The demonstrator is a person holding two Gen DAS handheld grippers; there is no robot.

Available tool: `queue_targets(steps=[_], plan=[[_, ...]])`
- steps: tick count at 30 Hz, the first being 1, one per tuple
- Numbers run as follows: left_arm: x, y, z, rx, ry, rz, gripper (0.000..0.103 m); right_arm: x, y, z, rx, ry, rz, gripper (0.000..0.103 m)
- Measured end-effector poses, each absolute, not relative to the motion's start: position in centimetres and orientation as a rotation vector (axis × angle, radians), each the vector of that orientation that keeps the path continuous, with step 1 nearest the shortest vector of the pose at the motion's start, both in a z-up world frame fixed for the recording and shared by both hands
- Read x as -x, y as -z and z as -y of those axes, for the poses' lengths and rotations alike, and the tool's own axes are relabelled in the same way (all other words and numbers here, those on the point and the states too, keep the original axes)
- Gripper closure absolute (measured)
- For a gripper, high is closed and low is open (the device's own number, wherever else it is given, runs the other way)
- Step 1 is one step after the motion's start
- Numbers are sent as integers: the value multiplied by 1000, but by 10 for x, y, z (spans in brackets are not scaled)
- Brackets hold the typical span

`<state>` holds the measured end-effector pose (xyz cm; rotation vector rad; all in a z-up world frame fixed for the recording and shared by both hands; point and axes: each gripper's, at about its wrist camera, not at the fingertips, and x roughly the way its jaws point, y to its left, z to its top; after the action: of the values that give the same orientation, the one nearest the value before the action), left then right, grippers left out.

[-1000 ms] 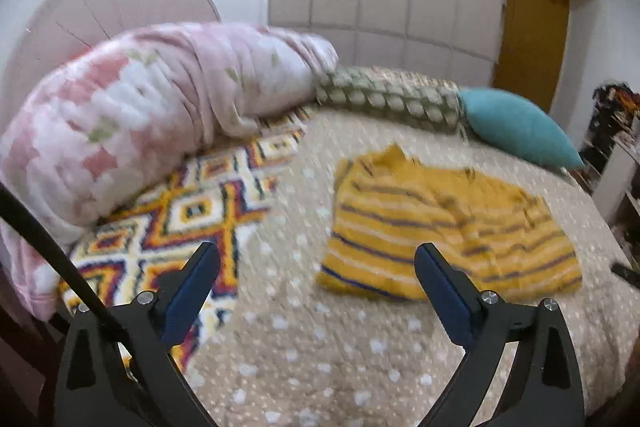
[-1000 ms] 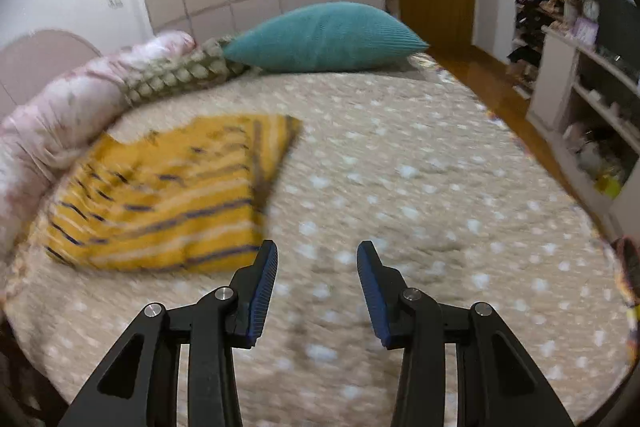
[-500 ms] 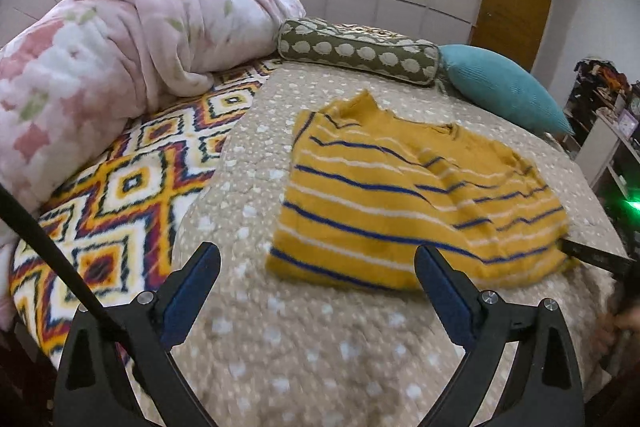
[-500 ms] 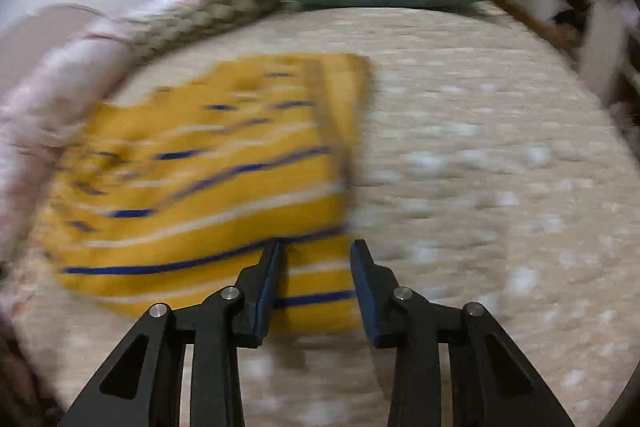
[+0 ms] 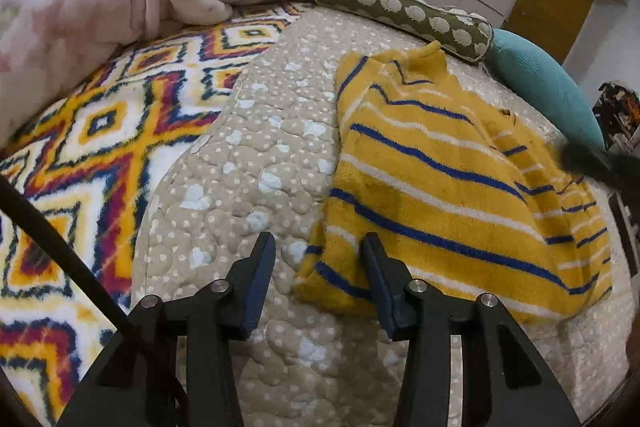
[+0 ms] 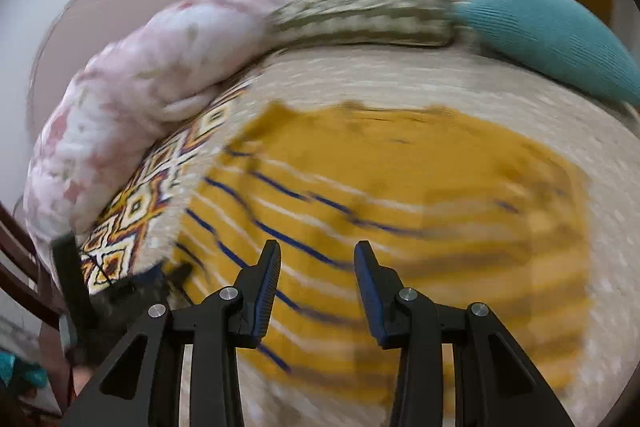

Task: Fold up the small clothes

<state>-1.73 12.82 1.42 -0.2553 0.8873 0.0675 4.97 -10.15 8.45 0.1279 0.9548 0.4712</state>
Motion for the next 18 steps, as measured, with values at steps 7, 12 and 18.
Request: queue_targets(steps=[7,12,18], plan=[[26,-12,-127,243,-55,-842,49,-144,-50,-24,135,-430,-1033,61],[27,-13,-132,280,-15,-832,44,-205,-24,-70,264,-362,-1092,61],[31,-13,-132,292,2,-831,40,-232,-39,-81,294,-312,-1111,53]])
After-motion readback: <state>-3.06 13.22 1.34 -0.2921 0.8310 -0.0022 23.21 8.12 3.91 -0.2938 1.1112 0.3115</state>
